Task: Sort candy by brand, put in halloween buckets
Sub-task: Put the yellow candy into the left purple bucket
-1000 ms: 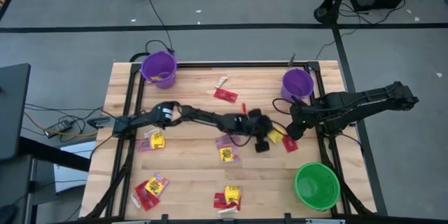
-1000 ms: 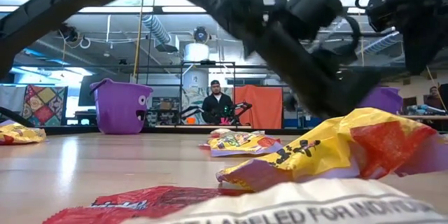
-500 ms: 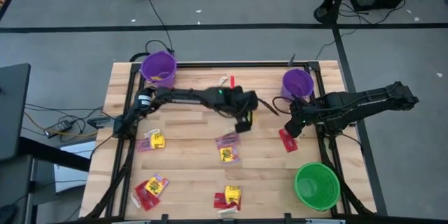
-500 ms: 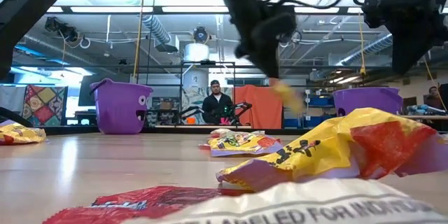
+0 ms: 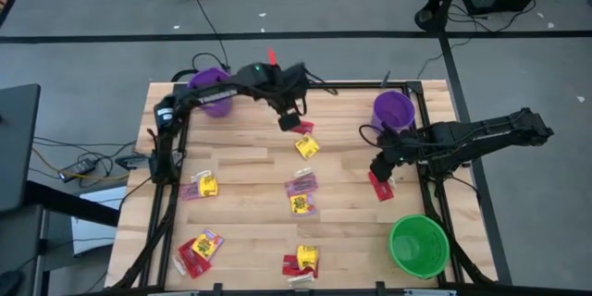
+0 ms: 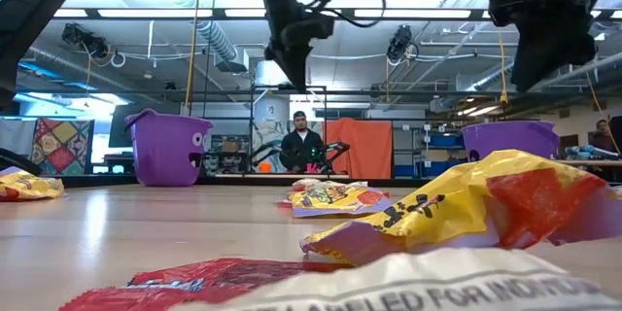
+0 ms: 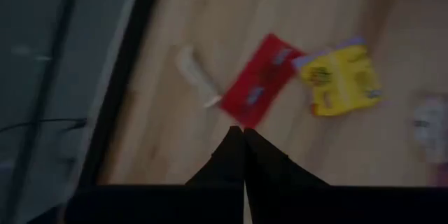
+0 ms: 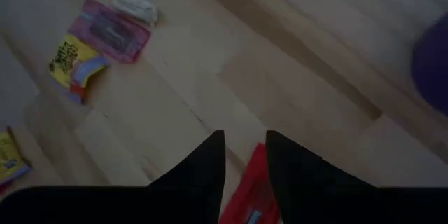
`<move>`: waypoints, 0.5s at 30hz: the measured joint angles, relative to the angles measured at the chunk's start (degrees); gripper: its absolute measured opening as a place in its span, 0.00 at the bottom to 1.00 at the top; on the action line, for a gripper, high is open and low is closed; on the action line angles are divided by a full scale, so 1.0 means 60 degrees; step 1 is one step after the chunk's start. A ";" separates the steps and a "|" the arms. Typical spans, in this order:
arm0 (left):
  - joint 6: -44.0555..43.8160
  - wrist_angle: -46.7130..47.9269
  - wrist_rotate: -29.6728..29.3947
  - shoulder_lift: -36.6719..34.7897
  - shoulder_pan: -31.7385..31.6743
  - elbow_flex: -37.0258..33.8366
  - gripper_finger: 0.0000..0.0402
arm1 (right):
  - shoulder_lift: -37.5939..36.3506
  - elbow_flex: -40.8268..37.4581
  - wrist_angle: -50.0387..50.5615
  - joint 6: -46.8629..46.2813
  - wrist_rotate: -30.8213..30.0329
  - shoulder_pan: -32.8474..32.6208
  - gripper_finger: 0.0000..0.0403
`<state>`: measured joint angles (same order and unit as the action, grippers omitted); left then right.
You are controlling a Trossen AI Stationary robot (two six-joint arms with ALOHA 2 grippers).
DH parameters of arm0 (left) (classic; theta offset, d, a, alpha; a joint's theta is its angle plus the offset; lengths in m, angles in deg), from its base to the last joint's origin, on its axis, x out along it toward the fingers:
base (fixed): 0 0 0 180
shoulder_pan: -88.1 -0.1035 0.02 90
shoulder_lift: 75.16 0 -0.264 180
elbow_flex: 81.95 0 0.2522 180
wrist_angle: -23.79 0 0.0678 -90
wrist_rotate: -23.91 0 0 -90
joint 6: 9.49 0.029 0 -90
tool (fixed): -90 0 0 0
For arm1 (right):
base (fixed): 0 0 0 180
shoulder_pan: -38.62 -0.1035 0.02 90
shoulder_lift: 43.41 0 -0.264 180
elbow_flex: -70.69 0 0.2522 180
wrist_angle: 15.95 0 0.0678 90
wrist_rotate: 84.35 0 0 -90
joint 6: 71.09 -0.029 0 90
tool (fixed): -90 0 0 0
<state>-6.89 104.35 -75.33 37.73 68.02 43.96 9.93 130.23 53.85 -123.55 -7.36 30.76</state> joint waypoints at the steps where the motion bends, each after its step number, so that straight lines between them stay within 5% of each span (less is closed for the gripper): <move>1: -0.0116 -0.0045 0.0483 -0.0004 -0.0090 0.0002 0.00 | 0.0000 0.0000 0.0007 0.0023 -0.0099 0.0000 0.29; 7: -0.0961 -0.1323 0.2728 0.0177 -0.0026 -0.0542 0.10 | 0.0000 0.0000 0.0022 0.0025 -0.0463 0.0000 0.29; 15: -0.2574 -0.3891 0.2716 0.0213 0.0489 -0.2933 0.35 | 0.0000 0.0000 -0.0012 -0.0001 -0.1001 0.0000 0.29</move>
<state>-22.33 81.00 -59.04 39.01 70.96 26.36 9.93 130.23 53.77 -123.56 -13.37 30.76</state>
